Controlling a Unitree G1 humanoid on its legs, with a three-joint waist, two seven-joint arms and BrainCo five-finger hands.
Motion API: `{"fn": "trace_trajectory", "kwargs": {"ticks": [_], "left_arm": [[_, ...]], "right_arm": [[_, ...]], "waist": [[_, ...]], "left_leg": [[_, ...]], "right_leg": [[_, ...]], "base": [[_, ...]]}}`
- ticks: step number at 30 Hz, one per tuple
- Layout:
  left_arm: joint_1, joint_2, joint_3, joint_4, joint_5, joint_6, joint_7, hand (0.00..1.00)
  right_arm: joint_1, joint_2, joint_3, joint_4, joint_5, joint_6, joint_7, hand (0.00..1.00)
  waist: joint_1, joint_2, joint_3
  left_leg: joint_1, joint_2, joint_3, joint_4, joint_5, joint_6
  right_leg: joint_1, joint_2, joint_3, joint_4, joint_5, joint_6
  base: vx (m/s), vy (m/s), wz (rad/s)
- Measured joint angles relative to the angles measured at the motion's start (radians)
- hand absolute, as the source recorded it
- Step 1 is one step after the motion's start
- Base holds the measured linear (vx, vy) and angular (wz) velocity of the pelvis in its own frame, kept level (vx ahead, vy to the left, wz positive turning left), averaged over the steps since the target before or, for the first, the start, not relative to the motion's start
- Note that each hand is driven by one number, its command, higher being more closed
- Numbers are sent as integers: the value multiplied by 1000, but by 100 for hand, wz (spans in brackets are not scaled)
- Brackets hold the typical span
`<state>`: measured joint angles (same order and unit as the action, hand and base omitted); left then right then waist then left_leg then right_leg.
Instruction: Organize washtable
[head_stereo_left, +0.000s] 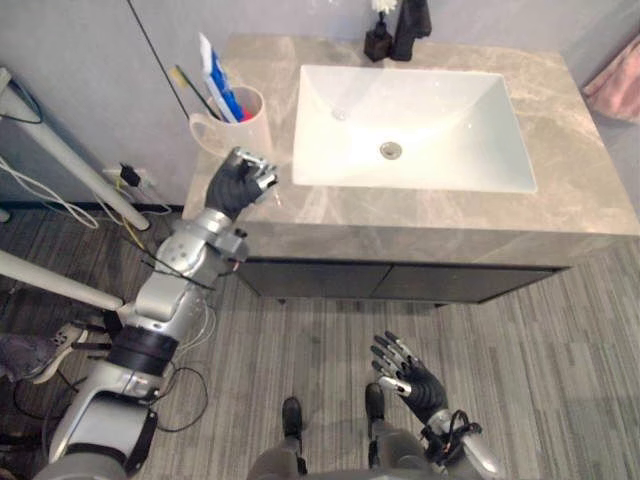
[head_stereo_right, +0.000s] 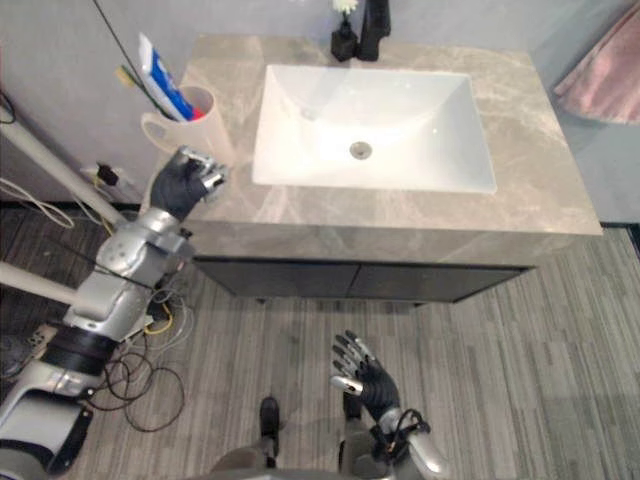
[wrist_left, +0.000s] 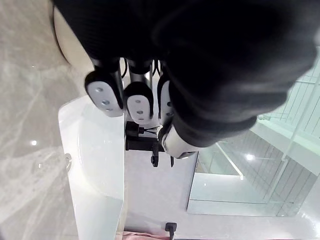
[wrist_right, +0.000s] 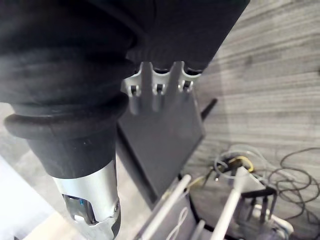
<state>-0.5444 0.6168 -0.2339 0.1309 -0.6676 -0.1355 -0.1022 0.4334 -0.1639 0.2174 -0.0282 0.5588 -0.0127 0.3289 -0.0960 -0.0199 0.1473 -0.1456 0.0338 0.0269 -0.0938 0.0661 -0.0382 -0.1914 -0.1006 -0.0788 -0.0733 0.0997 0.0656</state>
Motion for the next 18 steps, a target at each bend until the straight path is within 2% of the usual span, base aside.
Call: {"fn": "trace_trajectory", "kwargs": {"ticks": [7,18], "left_arm": [[-64,16,-4,38,10,0,3,100],[-66,28,-1,76,11,1,22,100]], "right_arm": [[7,1,-1,-42,0,0,0,0],[7,0,-4,-42,1,-1,0,0]], "waist": [[-1,5,29],[0,3,57]], "left_leg": [[-18,0,0,0,0,0],[-32,1,1,0,-1,-1]], "right_leg": [[-18,2,0,-1,2,-1],[-33,3,0,-2,2,-1]], "base": [[6,-1,-2],[0,0,0]]}}
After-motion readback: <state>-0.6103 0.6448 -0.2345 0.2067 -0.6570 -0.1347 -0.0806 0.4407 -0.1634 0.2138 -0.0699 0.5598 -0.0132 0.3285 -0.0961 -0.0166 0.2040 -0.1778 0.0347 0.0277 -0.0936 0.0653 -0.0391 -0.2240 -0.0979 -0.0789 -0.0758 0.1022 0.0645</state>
